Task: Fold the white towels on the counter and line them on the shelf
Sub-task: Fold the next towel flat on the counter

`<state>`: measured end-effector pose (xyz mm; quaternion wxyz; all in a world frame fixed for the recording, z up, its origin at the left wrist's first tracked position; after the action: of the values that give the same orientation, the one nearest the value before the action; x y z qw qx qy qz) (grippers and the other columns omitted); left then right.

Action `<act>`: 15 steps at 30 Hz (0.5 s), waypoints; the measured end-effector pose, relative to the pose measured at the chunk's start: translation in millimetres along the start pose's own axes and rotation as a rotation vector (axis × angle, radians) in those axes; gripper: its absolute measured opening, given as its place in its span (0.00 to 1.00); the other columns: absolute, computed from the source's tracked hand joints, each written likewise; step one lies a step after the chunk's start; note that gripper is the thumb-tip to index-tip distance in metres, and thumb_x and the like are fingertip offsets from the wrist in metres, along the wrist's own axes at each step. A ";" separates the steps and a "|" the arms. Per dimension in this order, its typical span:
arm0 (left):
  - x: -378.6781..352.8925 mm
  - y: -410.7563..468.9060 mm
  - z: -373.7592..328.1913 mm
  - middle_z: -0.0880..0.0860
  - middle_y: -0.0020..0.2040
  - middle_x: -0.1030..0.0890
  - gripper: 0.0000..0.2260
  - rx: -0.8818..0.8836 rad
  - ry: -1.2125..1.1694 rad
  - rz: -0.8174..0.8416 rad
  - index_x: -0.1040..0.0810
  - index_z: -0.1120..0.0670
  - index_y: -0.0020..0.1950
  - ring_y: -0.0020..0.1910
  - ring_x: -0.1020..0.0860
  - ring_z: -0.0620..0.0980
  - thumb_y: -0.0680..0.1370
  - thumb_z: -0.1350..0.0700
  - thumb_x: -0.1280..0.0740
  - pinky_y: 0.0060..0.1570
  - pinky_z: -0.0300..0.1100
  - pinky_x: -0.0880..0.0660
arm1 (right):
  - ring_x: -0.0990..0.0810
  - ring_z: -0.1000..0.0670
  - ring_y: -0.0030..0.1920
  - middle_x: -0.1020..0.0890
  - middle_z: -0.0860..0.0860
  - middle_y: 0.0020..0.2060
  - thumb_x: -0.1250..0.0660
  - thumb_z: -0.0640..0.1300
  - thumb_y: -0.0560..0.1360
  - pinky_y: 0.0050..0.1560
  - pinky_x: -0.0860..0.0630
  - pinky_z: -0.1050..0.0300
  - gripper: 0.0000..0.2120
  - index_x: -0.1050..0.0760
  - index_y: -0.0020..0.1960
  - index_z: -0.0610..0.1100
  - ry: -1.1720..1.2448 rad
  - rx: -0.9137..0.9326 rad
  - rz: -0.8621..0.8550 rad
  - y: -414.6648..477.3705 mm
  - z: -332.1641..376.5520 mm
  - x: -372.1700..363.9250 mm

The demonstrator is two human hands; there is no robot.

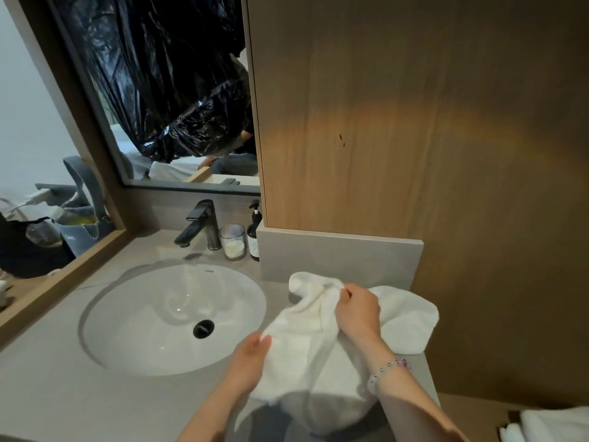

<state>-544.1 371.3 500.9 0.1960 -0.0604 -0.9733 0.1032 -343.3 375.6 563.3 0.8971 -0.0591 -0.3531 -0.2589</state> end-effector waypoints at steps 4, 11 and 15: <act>32.9 4.6 -5.1 0.54 0.43 0.21 0.11 0.029 -0.093 -0.161 0.24 0.57 0.43 0.42 0.25 0.50 0.81 0.57 0.43 0.41 0.42 0.31 | 0.26 0.44 0.47 0.21 0.42 0.50 0.46 0.39 0.80 0.46 0.32 0.55 0.11 0.26 0.54 0.39 0.109 -0.103 -0.146 14.8 -6.7 29.3; 47.7 4.8 -19.3 0.62 0.51 0.19 0.10 0.107 -0.341 -0.111 0.22 0.59 0.50 0.47 0.21 0.57 0.81 0.56 0.41 0.53 0.52 0.25 | 0.28 0.44 0.46 0.26 0.44 0.49 0.40 0.30 0.74 0.48 0.27 0.50 0.14 0.33 0.57 0.42 0.219 -0.287 -0.154 16.1 -26.6 42.4; 45.8 3.6 -45.6 0.57 0.41 0.18 0.11 0.055 -0.408 -0.024 0.23 0.60 0.48 0.39 0.21 0.52 0.82 0.58 0.42 0.41 0.46 0.26 | 0.28 0.44 0.58 0.29 0.45 0.60 0.36 0.33 0.72 0.59 0.28 0.50 0.14 0.28 0.56 0.45 -0.045 -0.141 -0.118 4.9 -23.0 38.1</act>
<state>-567.8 390.1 558.1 -0.0027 -0.0211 -0.9903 0.1376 -303.5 357.0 571.9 0.8658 -0.1071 -0.3569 -0.3341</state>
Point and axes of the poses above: each hand's wrist, its own y-axis towards the middle knuckle, its own x-axis out of the back of the hand, z = x × y, the point moved 2 cm from there along y, towards the middle knuckle
